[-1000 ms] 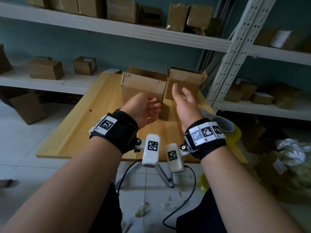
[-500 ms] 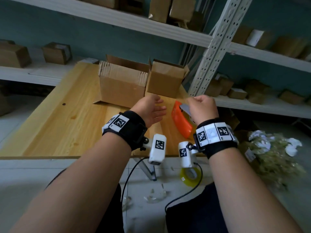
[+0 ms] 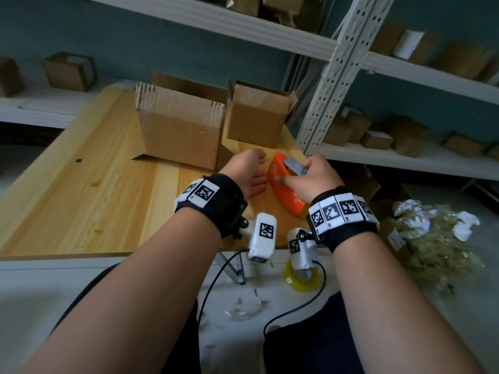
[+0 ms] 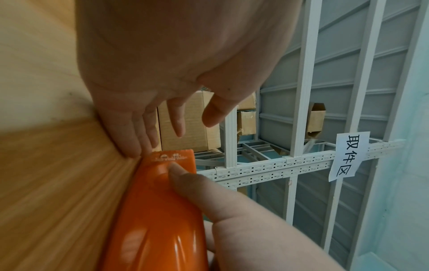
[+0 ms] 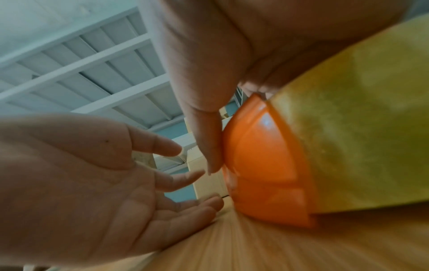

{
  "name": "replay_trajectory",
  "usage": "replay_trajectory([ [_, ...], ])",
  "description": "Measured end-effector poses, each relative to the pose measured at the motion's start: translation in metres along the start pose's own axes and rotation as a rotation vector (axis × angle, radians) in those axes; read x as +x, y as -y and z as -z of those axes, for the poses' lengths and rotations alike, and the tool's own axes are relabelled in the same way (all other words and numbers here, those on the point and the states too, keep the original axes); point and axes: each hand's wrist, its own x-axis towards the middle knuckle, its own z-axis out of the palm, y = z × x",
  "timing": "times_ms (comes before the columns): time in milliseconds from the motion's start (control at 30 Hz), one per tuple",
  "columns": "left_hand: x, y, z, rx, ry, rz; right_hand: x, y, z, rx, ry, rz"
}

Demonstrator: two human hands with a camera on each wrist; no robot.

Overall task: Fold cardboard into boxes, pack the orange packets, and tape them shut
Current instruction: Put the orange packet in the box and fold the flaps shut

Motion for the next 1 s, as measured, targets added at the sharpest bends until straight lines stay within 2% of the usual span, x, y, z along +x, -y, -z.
replay_trajectory([
  [100, 0.000, -0.001, 0.004, 0.005, -0.046, -0.036, 0.000, 0.002, 0.000, 0.000, 0.018, 0.051],
  [200, -0.001, -0.002, 0.011, 0.018, -0.068, -0.054, -0.002, 0.006, -0.003, -0.003, 0.011, 0.171],
  [367, -0.007, -0.004, 0.020, 0.043, -0.078, -0.101, -0.010, 0.011, 0.001, 0.117, -0.005, 0.309],
  [533, -0.016, -0.005, 0.036, 0.072, -0.003, -0.123, -0.019, 0.012, 0.008, 0.215, -0.050, 0.394],
  [667, -0.035, -0.010, 0.047, 0.072, 0.057, -0.152, -0.028, 0.014, 0.010, 0.236, -0.054, 0.425],
  [800, -0.048, -0.015, 0.060, 0.121, -0.005, -0.228, -0.034, 0.019, 0.006, 0.208, -0.022, 0.456],
  [1000, -0.048, -0.022, 0.088, 0.097, -0.016, -0.249, -0.042, 0.030, 0.000, 0.339, 0.024, 0.480],
])
